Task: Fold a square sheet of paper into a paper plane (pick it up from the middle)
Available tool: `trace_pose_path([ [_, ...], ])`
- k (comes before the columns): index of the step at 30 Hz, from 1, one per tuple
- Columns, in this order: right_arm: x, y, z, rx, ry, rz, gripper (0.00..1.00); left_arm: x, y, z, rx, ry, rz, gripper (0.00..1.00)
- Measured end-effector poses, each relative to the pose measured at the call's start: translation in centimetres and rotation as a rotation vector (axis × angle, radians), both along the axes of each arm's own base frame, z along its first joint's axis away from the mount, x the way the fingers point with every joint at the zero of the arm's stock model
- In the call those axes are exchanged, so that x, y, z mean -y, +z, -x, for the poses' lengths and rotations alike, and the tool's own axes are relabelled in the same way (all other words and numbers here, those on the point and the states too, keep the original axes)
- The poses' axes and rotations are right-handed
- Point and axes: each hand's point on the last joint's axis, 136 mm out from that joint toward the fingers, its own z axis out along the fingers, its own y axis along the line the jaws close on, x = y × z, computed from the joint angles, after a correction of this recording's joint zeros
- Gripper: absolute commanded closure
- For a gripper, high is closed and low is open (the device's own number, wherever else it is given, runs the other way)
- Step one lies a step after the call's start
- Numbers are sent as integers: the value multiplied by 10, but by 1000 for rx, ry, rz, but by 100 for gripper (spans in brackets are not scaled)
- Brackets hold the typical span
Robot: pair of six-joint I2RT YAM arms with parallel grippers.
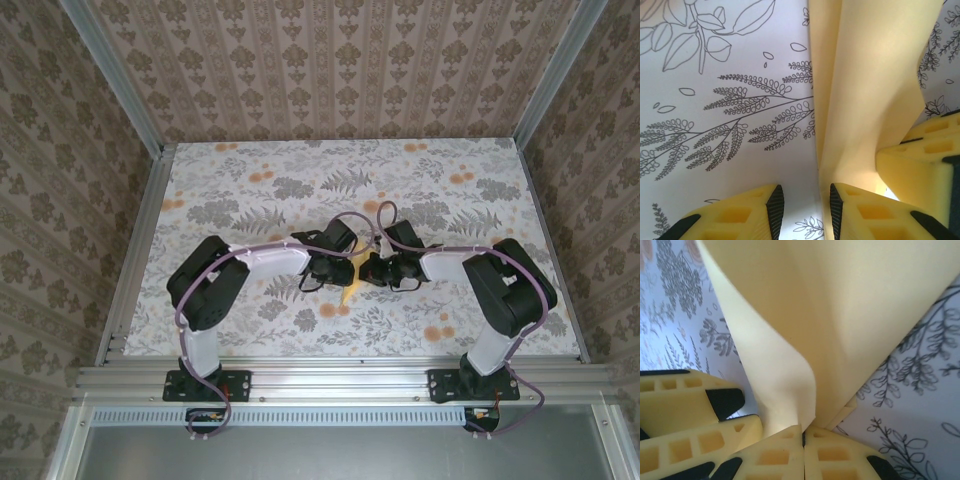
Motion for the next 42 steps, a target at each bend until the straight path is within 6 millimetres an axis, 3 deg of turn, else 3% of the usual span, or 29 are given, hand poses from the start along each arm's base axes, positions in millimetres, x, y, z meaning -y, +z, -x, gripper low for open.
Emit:
trace_pose_path([
  [6,4,5,-3,0,-45,-40,89,0,-3,-1,-21,-4,-54,65],
  [10,3,10,-6,11,-52,-58,92,0,-4,-1,-22,-9,-89,64],
  [31,1,-1,-7,-1,-22,-43,97,7,6,6,-32,18,16,60],
  [42,0,0,-7,6,-16,-49,95,6,2,6,-47,15,-36,61],
])
